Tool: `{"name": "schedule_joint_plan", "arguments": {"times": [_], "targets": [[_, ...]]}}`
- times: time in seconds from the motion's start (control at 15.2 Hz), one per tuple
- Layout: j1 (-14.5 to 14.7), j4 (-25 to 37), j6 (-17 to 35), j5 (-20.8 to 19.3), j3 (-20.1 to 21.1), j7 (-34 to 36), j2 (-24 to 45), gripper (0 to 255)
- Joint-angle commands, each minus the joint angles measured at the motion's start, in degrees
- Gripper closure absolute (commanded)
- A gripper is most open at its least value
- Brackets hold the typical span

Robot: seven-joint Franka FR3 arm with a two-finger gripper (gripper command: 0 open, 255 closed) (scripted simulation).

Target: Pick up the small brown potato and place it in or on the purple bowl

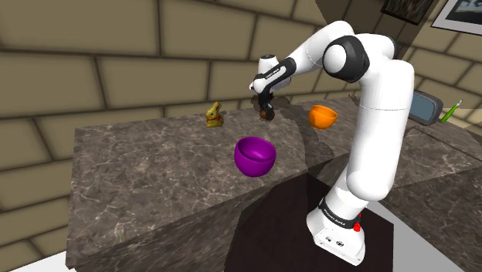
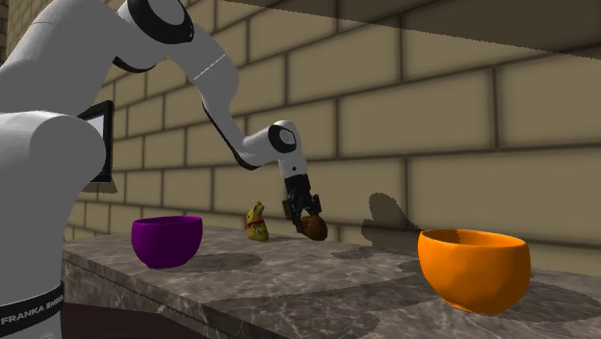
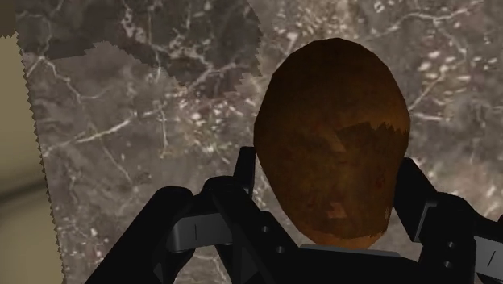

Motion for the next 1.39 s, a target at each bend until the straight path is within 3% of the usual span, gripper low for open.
{"name": "schedule_joint_plan", "arguments": {"times": [0.0,1.32], "targets": [[0.24,0.19,-1.33,-0.39,-0.23,-0.07,-1.21,255],[1.59,6.81,-14.87,-2.36,-1.09,-1.53,-8.76,255]]}}
